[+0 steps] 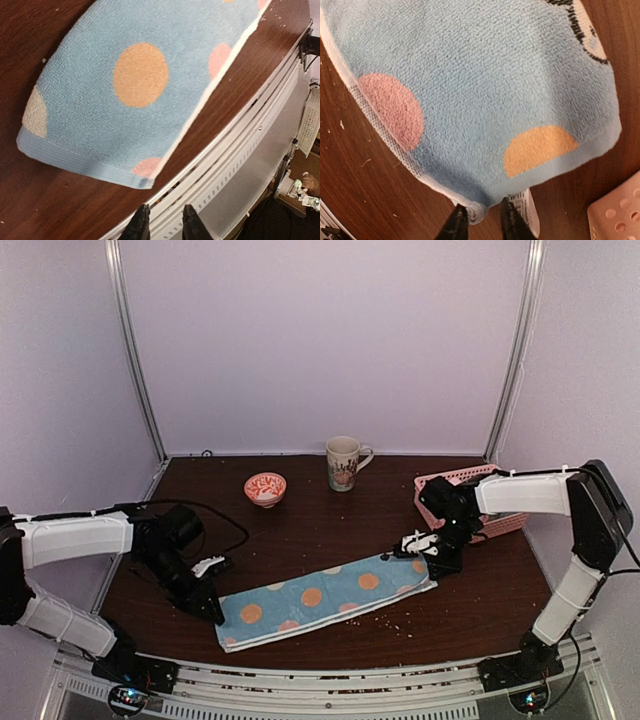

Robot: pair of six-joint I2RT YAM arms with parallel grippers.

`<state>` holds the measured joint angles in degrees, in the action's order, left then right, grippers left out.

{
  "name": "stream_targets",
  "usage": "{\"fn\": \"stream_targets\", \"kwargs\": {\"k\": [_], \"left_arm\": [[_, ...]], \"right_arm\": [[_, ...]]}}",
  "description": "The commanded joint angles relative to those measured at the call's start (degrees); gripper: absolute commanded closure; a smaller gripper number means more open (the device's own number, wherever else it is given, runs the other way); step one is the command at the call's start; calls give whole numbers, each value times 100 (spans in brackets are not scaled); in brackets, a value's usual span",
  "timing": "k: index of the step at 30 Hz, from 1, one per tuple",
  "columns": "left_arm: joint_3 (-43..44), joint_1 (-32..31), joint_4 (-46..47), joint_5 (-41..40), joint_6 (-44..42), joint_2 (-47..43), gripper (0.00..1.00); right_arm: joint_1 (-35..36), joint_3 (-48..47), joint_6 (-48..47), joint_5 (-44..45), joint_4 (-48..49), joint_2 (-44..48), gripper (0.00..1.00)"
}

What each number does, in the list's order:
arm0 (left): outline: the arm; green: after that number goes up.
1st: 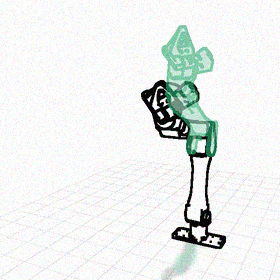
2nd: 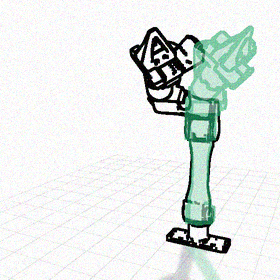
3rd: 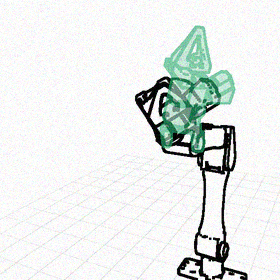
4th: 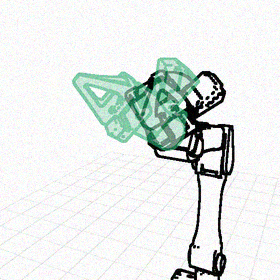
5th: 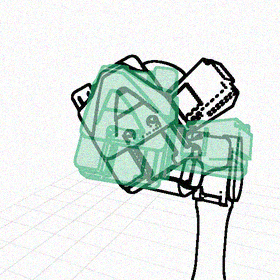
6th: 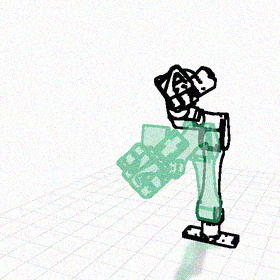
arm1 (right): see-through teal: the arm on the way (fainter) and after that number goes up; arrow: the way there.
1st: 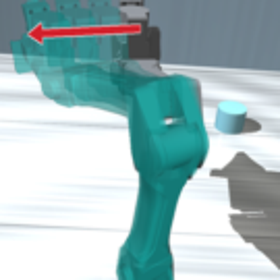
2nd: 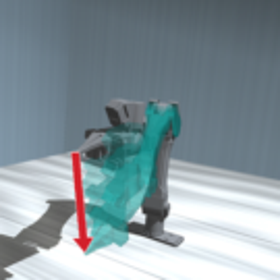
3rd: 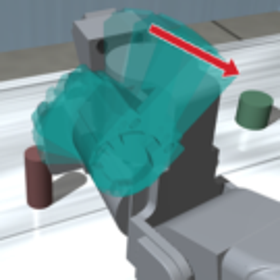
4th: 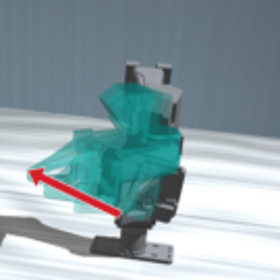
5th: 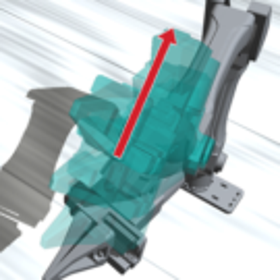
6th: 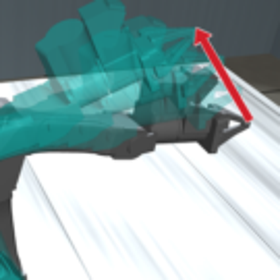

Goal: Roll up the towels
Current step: Fold the towel at the center of the board.

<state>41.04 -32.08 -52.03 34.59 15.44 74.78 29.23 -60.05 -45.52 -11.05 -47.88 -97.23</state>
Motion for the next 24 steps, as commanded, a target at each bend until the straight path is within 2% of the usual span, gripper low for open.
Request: {"fn": "stream_targets", "kwargs": {"k": [1,2,6,10,13,16,19,24], "left_arm": [[541,-41,-217,272,-193,-655,73],[665,-37,-145,137,-139,-755,71],[983,-28,394,-590,0,-404,70],[1201,-27,887,-1098,430,418,80],[1144,-33,1251,-1421,641,547,84],[1077,-28,1317,-1747,679,638,85],[946,-32,1488,-1758,738,711,88],[726,-41,1828,-1316,922,757,98]], "right_arm": [[-6,-64,-23,140,-210,714,71],[-6,-139,-13,64,-239,824,65],[-5,-615,171,-569,-209,833,62],[-5,-1110,684,-1177,-188,599,63],[-5,-1262,623,-1445,-375,777,63],[-5,-1209,646,-1252,-334,1196,64],[-6,-960,1069,-857,193,1459,65],[-1,-951,1724,-162,1001,1115,75]]}}
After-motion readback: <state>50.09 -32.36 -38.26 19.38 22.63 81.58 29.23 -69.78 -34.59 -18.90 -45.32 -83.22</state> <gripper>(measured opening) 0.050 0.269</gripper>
